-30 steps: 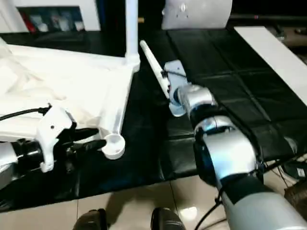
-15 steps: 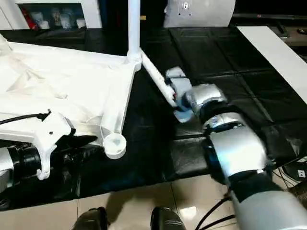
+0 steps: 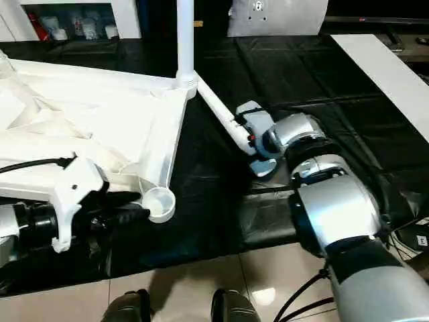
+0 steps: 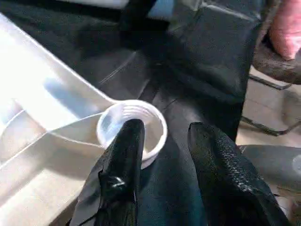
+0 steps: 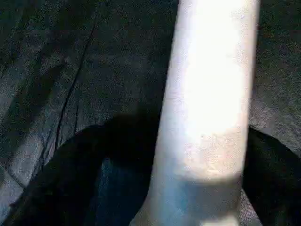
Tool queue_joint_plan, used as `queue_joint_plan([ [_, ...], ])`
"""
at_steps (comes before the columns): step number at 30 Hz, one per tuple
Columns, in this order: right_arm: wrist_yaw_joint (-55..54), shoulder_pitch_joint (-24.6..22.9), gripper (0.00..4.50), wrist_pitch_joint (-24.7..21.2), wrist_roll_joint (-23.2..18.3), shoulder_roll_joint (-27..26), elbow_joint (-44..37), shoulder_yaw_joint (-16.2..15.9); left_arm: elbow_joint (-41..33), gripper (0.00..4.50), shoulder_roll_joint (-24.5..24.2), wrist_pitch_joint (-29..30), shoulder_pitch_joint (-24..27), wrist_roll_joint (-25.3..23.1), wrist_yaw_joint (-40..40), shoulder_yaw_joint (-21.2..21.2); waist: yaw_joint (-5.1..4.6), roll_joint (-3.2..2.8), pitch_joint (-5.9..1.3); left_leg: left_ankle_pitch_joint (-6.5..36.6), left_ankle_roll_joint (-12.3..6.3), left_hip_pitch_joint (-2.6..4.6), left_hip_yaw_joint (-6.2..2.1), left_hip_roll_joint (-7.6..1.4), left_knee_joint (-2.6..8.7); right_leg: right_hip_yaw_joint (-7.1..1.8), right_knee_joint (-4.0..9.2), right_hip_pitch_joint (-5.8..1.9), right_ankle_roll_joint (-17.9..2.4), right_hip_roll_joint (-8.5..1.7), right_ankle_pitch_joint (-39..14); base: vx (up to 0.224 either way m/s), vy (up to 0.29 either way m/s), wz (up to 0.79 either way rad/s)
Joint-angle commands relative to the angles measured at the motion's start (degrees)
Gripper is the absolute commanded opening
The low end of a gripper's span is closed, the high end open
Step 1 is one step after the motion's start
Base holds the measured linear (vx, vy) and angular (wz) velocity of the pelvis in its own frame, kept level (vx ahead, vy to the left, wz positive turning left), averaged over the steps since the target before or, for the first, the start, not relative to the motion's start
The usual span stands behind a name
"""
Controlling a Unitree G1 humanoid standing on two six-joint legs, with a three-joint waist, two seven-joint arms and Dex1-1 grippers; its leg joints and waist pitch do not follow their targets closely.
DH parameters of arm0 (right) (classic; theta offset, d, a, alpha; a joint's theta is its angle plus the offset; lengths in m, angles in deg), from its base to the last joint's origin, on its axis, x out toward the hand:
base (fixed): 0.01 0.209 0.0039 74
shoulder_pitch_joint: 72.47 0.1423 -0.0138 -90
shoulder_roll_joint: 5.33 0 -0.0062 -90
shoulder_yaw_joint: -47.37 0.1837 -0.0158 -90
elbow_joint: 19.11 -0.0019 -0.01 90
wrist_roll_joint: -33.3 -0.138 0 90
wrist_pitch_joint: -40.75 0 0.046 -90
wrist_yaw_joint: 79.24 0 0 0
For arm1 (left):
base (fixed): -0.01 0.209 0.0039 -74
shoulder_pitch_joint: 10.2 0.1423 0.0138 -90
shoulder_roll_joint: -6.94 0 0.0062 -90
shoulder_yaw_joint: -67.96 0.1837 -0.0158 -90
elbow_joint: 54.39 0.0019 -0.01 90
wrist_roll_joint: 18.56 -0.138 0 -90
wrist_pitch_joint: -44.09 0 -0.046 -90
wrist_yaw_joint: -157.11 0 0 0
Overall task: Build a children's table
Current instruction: Pick table leg
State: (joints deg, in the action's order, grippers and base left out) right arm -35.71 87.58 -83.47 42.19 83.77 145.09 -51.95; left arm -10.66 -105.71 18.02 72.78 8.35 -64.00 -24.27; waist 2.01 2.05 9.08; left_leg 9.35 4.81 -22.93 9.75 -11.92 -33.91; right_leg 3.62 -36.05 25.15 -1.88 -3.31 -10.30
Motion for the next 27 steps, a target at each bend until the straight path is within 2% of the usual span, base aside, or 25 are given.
queue_joint_plan([
  [1, -1.4, 0.0, 4.06, -0.6, -0.9, -0.1, 1.1, 1.2, 0.1, 1.9, -0.3, 0.2, -0.1, 0.6, -0.2, 0.6, 0.16, -1.12, -4.48, 9.6, -0.11, 1.29, 0.1, -1.16, 3.5, -3.02, 3.44, -3.82, -15.9, -3.79, -7.4, 0.0, 0.0, 0.0],
  [5, -0.7, 0.2, 3.6, -1.1, -1.1, -0.2, 1.3, 1.3, 0.1, 1.9, -0.1, 0.3, -0.4, 1.2, 0.0, 0.5, 0.17, -0.94, -4.56, 9.4, -0.03, 1.2, 0.12, -1.14, 3.43, -3.03, 3.39, -3.84, -15.4, -3.78, -7.7, 0.0, 0.0, 0.0],
  [8, -0.6, 0.4, 3.6, -1.4, -1.1, 0.0, 1.5, 1.8, 0.3, 1.9, -0.6, 0.0, -0.6, 1.5, 0.2, 0.9, 0.18, -0.87, -4.71, 8.8, -0.14, 1.17, 0.16, -1.1, 3.33, -3.04, 3.28, -3.91, -15.2, -3.77, -7.3, 0.0, 0.0, 0.0],
  [9, -0.7, 0.4, 3.3, -1.5, -1.1, 0.0, 1.5, 2.0, 0.4, 1.9, -0.6, 0.0, -0.6, 1.6, 0.3, 0.9, 0.21, -0.91, -4.77, 8.5, -0.15, 1.2, 0.16, -1.11, 3.29, -3.04, 3.22, -3.91, -15.3, -3.75, -6.9, 0.0, 0.0, 0.0],
  [14, -0.3, -0.2, 2.91, -1.6, -0.5, 0.3, 2.0, 1.8, 1.2, 1.9, -0.6, -0.5, -1.2, 2.0, 0.4, 1.5, 0.21, -0.92, -5.19, 7.2, -0.54, 1.19, 0.29, -1.06, 3.04, -2.98, 2.9, -4.04, -16.1, -3.62, -4.4, 0.0, 0.0, 0.0],
  [16, -0.4, -0.3, 2.79, -1.7, -0.5, 0.5, 2.1, 2.0, 1.5, 1.9, -0.5, -0.9, -1.5, 1.8, 0.5, 1.9, 0.22, -0.88, -5.35, 7.0, -0.67, 1.18, 0.32, -1.06, 2.96, -2.98, 2.84, -4.13, -16.2, -3.62, -4.0, 0.0, 0.0, 0.0],
  [17, 0.1, -0.6, 2.72, -1.8, -0.1, 0.8, 2.1, 1.7, 1.8, 1.9, -0.1, -1.0, -1.6, 2.1, 0.7, 2.1, 0.18, -0.67, -5.32, 6.9, -0.73, 1.15, 0.35, -1.04, 2.95, -2.99, 2.86, -4.14, -16.2, -3.61, -4.2, 0.0, 0.0, 0.0],
  [21, -0.2, -1.0, 2.38, -2.2, -0.5, 1.5, 2.1, 2.6, 2.3, 1.9, 0.4, -1.7, -1.7, 1.9, 1.1, 2.6, 0.23, -0.65, -5.54, 6.6, -0.74, 1.12, 0.34, -1.04, 2.8, -2.98, 2.75, -4.25, -16.0, -3.66, -4.5, 0.0, 0.0, 0.0],
  [22, -1.5, -1.0, 2.31, -2.4, -1.5, 1.9, 2.0, 3.9, 2.6, 1.9, 1.0, -2.0, -2.0, 1.6, 1.8, 2.6, 0.26, -0.9, -5.79, 6.4, -0.54, 1.23, 0.34, -1.08, 2.7, -2.97, 2.71, -4.31, -16.1, -3.65, -4.2, 0.0, 0.0, 0.0],
  [24, -3.2, -1.0, 2.21, -2.5, -2.8, 2.3, 1.8, 5.6, 3.4, 1.9, 1.9, -2.8, -2.3, 1.4, 2.4, 2.8, 0.22, -0.75, -5.81, 6.3, -0.53, 1.11, 0.39, -0.98, 2.63, -2.96, 2.65, -4.32, -16.1, -3.53, -3.6, 0.0, 0.0, 0.0],
  [25, -5.0, -1.1, 2.12, -2.4, -4.1, 2.5, 1.7, 7.2, 3.9, 1.9, 2.3, -3.4, -2.4, 0.8, 3.1, 3.0, 0.21, -0.73, -6.04, 6.2, -0.63, 1.22, 0.42, -0.97, 2.54, -3.01, 2.56, -4.37, -16.0, -3.55, -3.3, 0.0, 0.0, 0.0],
  [27, -9.6, -1.2, 2.05, -1.6, -7.0, 3.1, 1.2, 11.1, 5.6, 1.9, 3.7, -5.3, -3.2, -1.3, 5.5, 3.7, 0.2, -0.78, -5.99, 6.7, -0.38, 1.19, 0.39, -0.96, 2.51, -3.01, 2.66, -4.32, -15.5, -3.56, -4.1, 0.0, 0.0, 0.0],
])
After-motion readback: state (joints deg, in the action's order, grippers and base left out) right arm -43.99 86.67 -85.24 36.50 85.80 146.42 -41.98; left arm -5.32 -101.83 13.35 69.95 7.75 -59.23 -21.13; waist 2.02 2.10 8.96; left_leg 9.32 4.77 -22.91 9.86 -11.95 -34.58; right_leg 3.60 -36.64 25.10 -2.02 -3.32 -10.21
